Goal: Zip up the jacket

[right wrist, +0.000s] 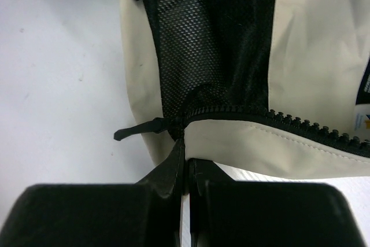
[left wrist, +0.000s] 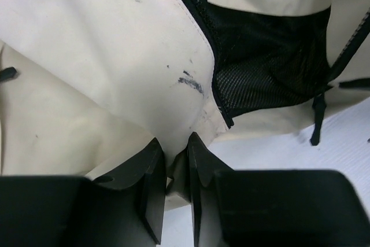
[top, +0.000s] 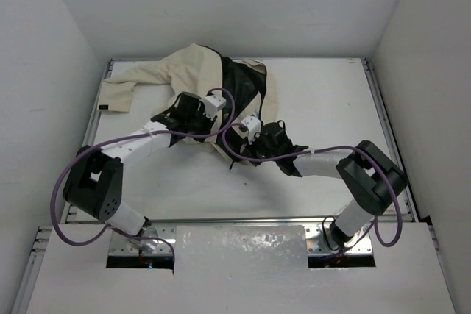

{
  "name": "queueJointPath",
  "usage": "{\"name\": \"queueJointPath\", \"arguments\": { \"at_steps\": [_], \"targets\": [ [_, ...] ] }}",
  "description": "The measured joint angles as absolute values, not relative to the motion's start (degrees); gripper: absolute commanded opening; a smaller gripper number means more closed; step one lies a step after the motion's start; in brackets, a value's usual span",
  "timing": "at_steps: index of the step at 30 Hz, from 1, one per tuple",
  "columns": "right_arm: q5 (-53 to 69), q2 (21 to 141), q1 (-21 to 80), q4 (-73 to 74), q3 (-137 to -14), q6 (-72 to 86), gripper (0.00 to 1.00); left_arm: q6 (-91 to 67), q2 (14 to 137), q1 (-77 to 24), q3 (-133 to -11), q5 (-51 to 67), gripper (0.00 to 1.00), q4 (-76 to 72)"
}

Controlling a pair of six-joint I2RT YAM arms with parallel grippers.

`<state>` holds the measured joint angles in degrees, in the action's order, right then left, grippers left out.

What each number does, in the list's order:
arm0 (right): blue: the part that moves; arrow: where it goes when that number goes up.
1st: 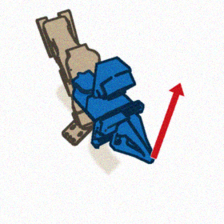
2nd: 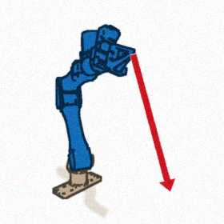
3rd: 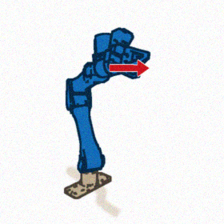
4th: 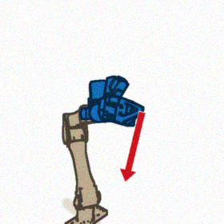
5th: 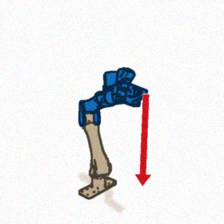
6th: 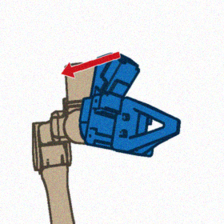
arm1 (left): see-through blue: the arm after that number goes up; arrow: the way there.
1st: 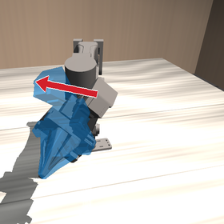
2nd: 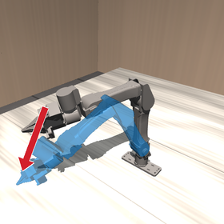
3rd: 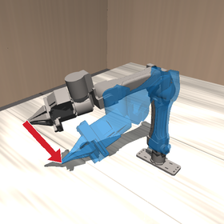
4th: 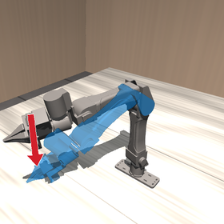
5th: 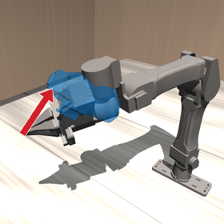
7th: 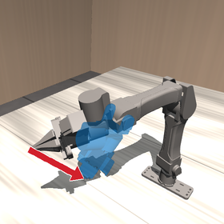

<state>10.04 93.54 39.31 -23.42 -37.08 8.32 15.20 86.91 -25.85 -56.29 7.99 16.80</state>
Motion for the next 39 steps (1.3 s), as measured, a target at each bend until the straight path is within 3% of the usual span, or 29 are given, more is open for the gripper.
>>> {"name": "queueJointPath", "arguments": {
  "at_steps": [8,13,19,23,30,39],
  "targets": [
    [8.99,93.14,38.33,-23.97,-35.33,7.9,0.0,16.29,85.76,-25.85,-53.34,7.9,0.26,16.91],
    [8.75,93.14,38.33,-24.71,-34.92,7.92,0.0,16.56,85.38,-25.85,-49.93,6.85,0.13,15.73],
    [7.94,93.14,38.33,-24.84,-34.79,7.75,0.0,19.73,84.9,-25.85,-47.16,5.72,0.11,16.14],
    [7.86,93.14,38.33,-24.82,-34.79,7.7,0.0,23.81,82.98,-25.85,-45.67,5.48,0.23,16.25],
    [7.79,93.14,38.33,-24.71,-34.81,7.64,0.0,26.98,85.19,-25.85,-42.65,4.23,0.61,16.08],
    [7.62,93.19,38.33,-24.69,-34.85,7.66,0.0,22.83,85.43,-25.87,-42.76,5.65,0.7,13.04]
  ]
}}
